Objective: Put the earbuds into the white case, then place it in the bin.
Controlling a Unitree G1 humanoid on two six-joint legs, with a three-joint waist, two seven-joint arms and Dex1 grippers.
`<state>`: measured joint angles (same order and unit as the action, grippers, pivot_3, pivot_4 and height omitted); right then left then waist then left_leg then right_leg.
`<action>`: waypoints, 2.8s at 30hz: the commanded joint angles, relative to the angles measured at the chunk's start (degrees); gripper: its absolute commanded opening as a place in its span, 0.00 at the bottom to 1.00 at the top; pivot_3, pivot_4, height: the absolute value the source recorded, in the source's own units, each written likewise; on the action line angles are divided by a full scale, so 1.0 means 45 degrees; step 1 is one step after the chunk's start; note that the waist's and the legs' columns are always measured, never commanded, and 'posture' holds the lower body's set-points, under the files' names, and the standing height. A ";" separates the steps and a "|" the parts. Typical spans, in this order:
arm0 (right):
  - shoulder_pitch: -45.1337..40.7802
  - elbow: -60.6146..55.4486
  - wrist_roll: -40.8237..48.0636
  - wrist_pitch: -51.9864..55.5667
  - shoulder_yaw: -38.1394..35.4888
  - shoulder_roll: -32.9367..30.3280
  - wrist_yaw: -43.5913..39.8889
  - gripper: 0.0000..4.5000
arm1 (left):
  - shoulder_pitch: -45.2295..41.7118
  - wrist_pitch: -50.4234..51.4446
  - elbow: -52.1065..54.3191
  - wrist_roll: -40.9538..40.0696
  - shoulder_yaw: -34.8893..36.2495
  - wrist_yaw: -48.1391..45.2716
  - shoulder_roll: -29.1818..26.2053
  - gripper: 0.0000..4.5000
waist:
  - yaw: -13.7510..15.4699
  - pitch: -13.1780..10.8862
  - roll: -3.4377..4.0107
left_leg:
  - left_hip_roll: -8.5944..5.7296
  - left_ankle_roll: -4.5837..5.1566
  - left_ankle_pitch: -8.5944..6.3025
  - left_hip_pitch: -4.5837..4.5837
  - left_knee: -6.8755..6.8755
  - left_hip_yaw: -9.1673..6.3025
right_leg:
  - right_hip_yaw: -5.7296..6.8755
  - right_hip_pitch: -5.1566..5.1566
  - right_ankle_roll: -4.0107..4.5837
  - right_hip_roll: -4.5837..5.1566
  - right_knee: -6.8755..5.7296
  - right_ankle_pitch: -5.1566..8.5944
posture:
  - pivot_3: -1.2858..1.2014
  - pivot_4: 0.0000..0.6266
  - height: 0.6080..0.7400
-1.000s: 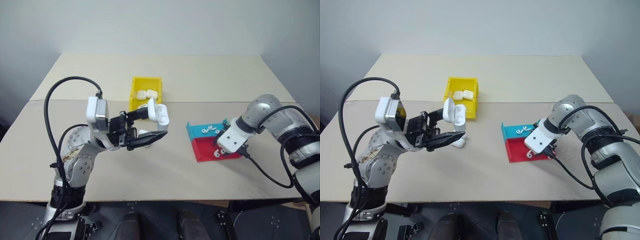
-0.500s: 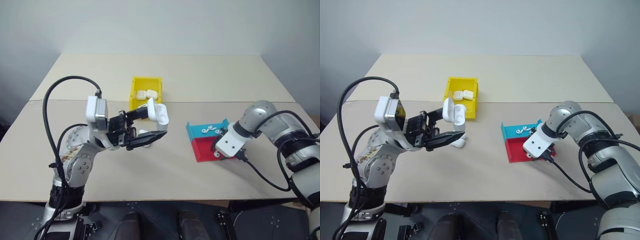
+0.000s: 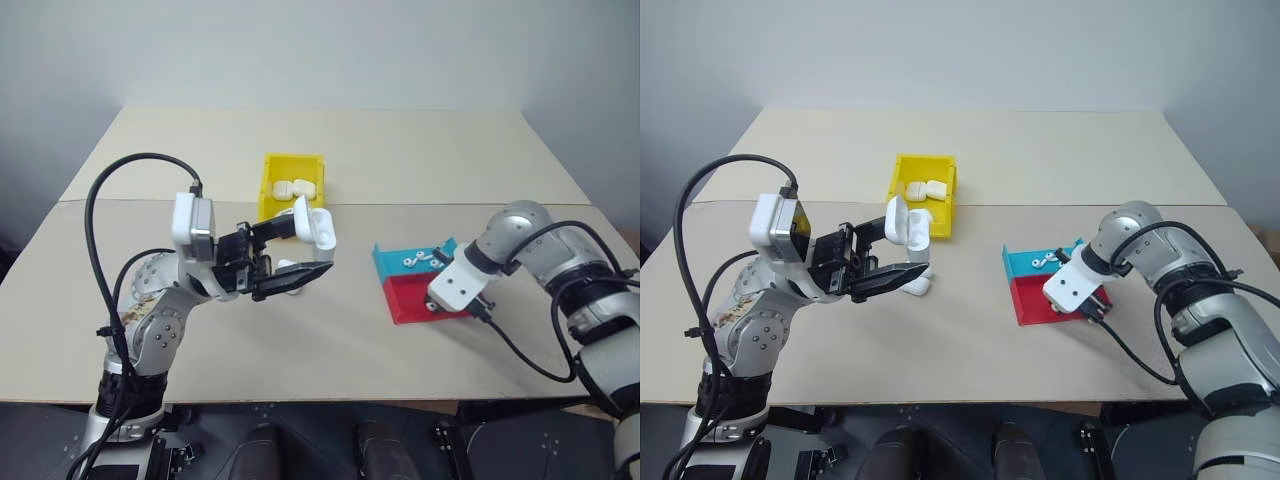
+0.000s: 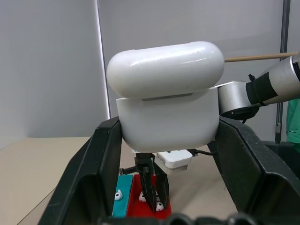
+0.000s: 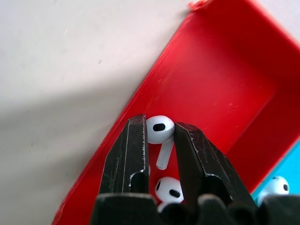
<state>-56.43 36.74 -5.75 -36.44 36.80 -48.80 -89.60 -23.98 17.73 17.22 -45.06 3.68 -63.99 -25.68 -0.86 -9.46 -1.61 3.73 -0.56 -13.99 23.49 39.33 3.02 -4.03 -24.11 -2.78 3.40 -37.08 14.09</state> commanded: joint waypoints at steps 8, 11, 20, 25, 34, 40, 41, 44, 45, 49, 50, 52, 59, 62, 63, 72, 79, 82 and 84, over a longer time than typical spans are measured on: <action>0.2511 -0.5774 0.6337 0.8664 -0.4929 -0.0902 0.0894 0.15 | -0.0935 -0.0379 -0.0095 0.0210 -0.0463 0.0426 0.0899 0.61 | 0.0197 0.0000 0.0000 | -0.0001 0.0001 -0.0001 0.0007 0.0000 -0.0009 | 0.0005 0.0007 0.0000 0.0002 0.0003 0.0000 | 0.52 0.24 1.00; 0.3891 -0.7865 0.8018 1.1029 -0.7020 -0.0798 0.2798 0.15 | -0.1448 -0.0370 -0.0488 0.0146 -0.0676 0.0108 0.1199 0.61 | 0.0305 0.0000 -0.0002 | -0.0003 0.0002 -0.0002 0.0011 0.0001 -0.0008 | 0.0006 0.0008 -0.0001 0.0003 0.0008 0.0000 | 0.52 0.24 1.00; 0.6028 -1.2730 1.3805 1.5416 -1.2227 0.1005 0.8949 0.15 | -0.3041 -0.0555 -0.2046 0.0241 -0.1156 -0.1113 0.2002 0.61 | 0.0254 0.0000 -0.0001 | -0.0006 0.0003 -0.0002 0.0012 0.0000 -0.0016 | 0.0003 0.0007 -0.0002 -0.0005 0.0005 0.0000 | 0.52 0.24 1.00; 0.5656 -1.3983 1.6523 1.6443 -1.3049 0.1710 1.1741 0.15 | -0.3416 -0.0563 -0.2560 0.0415 -0.1350 -0.1501 0.2317 0.61 | 0.0197 0.0000 -0.0001 | -0.0007 0.0004 -0.0002 0.0022 0.0000 -0.0020 | 0.0004 0.0006 -0.0004 -0.0004 0.0009 -0.0001 | 0.52 0.24 1.00; 0.4910 -1.5497 1.8119 1.6573 -1.1972 0.2570 1.4071 0.15 | -0.3787 -0.0675 -0.3118 0.1089 -0.1635 -0.1203 0.3085 0.61 | 0.0041 0.0000 -0.0001 | -0.0009 0.0004 -0.0002 0.0041 0.0000 -0.0038 | 0.0011 0.0003 -0.0007 -0.0004 0.0013 0.0000 | 0.52 0.24 1.00; 0.5383 -1.5907 1.7898 1.6544 -1.1405 0.2475 1.3978 0.15 | -0.3757 -0.0627 -0.3049 0.1131 -0.1602 -0.1197 0.3147 0.61 | 0.0036 0.0000 -0.0001 | -0.0009 0.0006 -0.0003 0.0053 0.0000 -0.0043 | 0.0015 -0.0007 -0.0007 -0.0004 0.0016 0.0000 | 0.52 0.24 1.00; 0.5474 -1.5916 1.7759 1.6529 -1.1346 0.2431 1.3929 0.15 | -0.3745 -0.0627 -0.3037 0.1124 -0.1590 -0.1220 0.3137 0.61 | 0.0036 0.0000 -0.0001 | -0.0008 0.0005 -0.0003 0.0053 0.0000 -0.0043 | 0.0015 -0.0007 -0.0007 -0.0005 0.0016 0.0000 | 0.52 0.24 1.00; 0.5708 -1.5904 1.7491 1.6517 -1.1267 0.2295 1.3810 0.15 | -0.3716 -0.0616 -0.2973 0.1094 -0.1560 -0.1244 0.3100 0.61 | 0.0038 0.0000 -0.0001 | -0.0009 0.0005 -0.0002 0.0053 0.0000 -0.0043 | 0.0015 -0.0006 -0.0007 -0.0004 0.0016 0.0000 | 0.52 0.24 1.00; 0.5807 -1.5905 1.7310 1.6515 -1.1230 0.2217 1.3708 0.15 | -0.3704 -0.0610 -0.2945 0.1080 -0.1551 -0.1252 0.3083 0.61 | 0.0036 0.0000 -0.0001 | -0.0009 0.0006 -0.0002 0.0053 0.0000 -0.0043 | 0.0015 -0.0006 -0.0007 -0.0004 0.0015 0.0000 | 0.52 0.24 1.00; 0.6020 -1.5801 1.6835 1.6484 -1.1121 0.2060 1.3470 0.15 | -0.3671 -0.0664 -0.2894 0.1059 -0.1530 -0.1268 0.3087 0.61 | 0.0036 0.0000 -0.0001 | -0.0009 0.0006 -0.0003 0.0053 0.0000 -0.0044 | 0.0016 -0.0007 -0.0007 -0.0005 0.0017 0.0000 | 0.52 0.24 1.00; 0.6054 -1.5772 1.6751 1.6476 -1.1113 0.2035 1.3422 0.15 | -0.3662 -0.0658 -0.2865 0.1057 -0.1534 -0.1256 0.3086 0.61 | 0.0036 0.0000 -0.0001 | -0.0009 0.0006 -0.0003 0.0053 0.0000 -0.0044 | 0.0016 -0.0006 -0.0007 -0.0005 0.0018 0.0000 | 0.52 0.24 1.00; 0.6095 -1.5717 1.6456 1.6448 -1.1068 0.1936 1.3222 0.15 | -0.3645 -0.0670 -0.2833 0.1061 -0.1533 -0.1248 0.3083 0.61 | 0.0037 0.0000 -0.0001 | -0.0009 0.0006 -0.0003 0.0054 0.0000 -0.0043 | 0.0016 -0.0007 -0.0008 -0.0005 0.0018 0.0000 | 0.52 0.24 1.00; 0.6094 -1.5590 1.5825 1.6568 -1.0827 0.1610 1.2555 0.43 | -0.3591 -0.0731 -0.2779 0.1130 -0.1509 -0.1165 0.3082 0.61 | 0.0036 0.0000 -0.0001 | -0.0009 0.0006 -0.0003 0.0053 0.0000 -0.0044 | 0.0016 -0.0007 -0.0008 -0.0005 0.0019 0.0000 | 0.52 0.24 1.00; 0.6082 -1.5601 1.5582 1.6484 -1.0796 0.1573 1.2405 0.65 | -0.3560 -0.0773 -0.2786 0.1177 -0.1500 -0.1089 0.3103 0.61 | 0.0037 0.0000 -0.0001 | -0.0009 0.0006 -0.0003 0.0053 0.0000 -0.0045 | 0.0016 -0.0007 -0.0008 -0.0006 0.0019 0.0000 | 0.52 0.24 1.00; 0.6073 -1.5603 1.5497 1.6469 -1.0798 0.1546 1.2343 0.72 | -0.3550 -0.0797 -0.2804 0.1197 -0.1507 -0.1085 0.3115 0.61 | 0.0037 0.0000 -0.0001 | -0.0009 0.0006 -0.0003 0.0054 0.0000 -0.0045 | 0.0016 -0.0006 -0.0008 -0.0006 0.0019 0.0000 | 0.52 0.24 1.00; 0.5010 -1.4035 1.4665 1.6236 -1.1544 0.0643 1.1358 0.95 | -0.3332 -0.0764 -0.2822 0.1349 -0.1416 -0.1161 0.2858 0.61 | 0.0035 0.0000 -0.0001 | -0.0011 0.0006 -0.0003 0.0053 0.0001 -0.0044 | 0.0016 -0.0005 -0.0008 -0.0004 0.0019 0.0000 | 0.52 0.24 1.00; 0.3132 -1.0503 0.8176 1.3837 -0.7476 -0.2088 0.7706 0.95 | -0.2843 -0.0687 -0.2337 0.1250 -0.1125 -0.0835 0.2388 0.61 | -0.0034 0.0001 0.0003 | -0.0006 0.0009 -0.0004 0.0050 -0.0004 -0.0027 | 0.0010 -0.0018 -0.0008 -0.0005 0.0025 0.0000 | 0.52 0.24 1.00; 0.1520 -0.7680 0.4681 1.0851 -0.4890 -0.1939 0.5597 0.95 | -0.2635 -0.0734 -0.2099 0.1256 -0.1098 -0.0719 0.2360 0.61 | -0.0089 0.0002 0.0006 | -0.0006 0.0008 -0.0004 0.0035 -0.0004 -0.0013 | 0.0001 -0.0014 -0.0008 -0.0005 0.0025 0.0000 | 0.52 0.24 1.00; 0.0382 -0.5541 0.2827 0.8739 -0.3639 -0.1448 0.4581 0.95 | -0.2564 -0.0773 -0.1999 0.1279 -0.1092 -0.0634 0.2395 0.61 | -0.0084 0.0000 0.0008 | -0.0006 0.0008 -0.0004 0.0039 -0.0007 -0.0012 | 0.0001 -0.0021 -0.0008 -0.0006 0.0024 0.0000 | 0.52 0.24 1.00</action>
<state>-51.22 6.89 13.37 11.11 18.16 -55.82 -65.38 -35.18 15.16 5.99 -38.44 -1.78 -67.43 -15.00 -1.24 -9.46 -1.58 3.71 -0.52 -14.01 23.70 39.29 2.96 -4.01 -24.23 -2.82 3.37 -36.96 14.08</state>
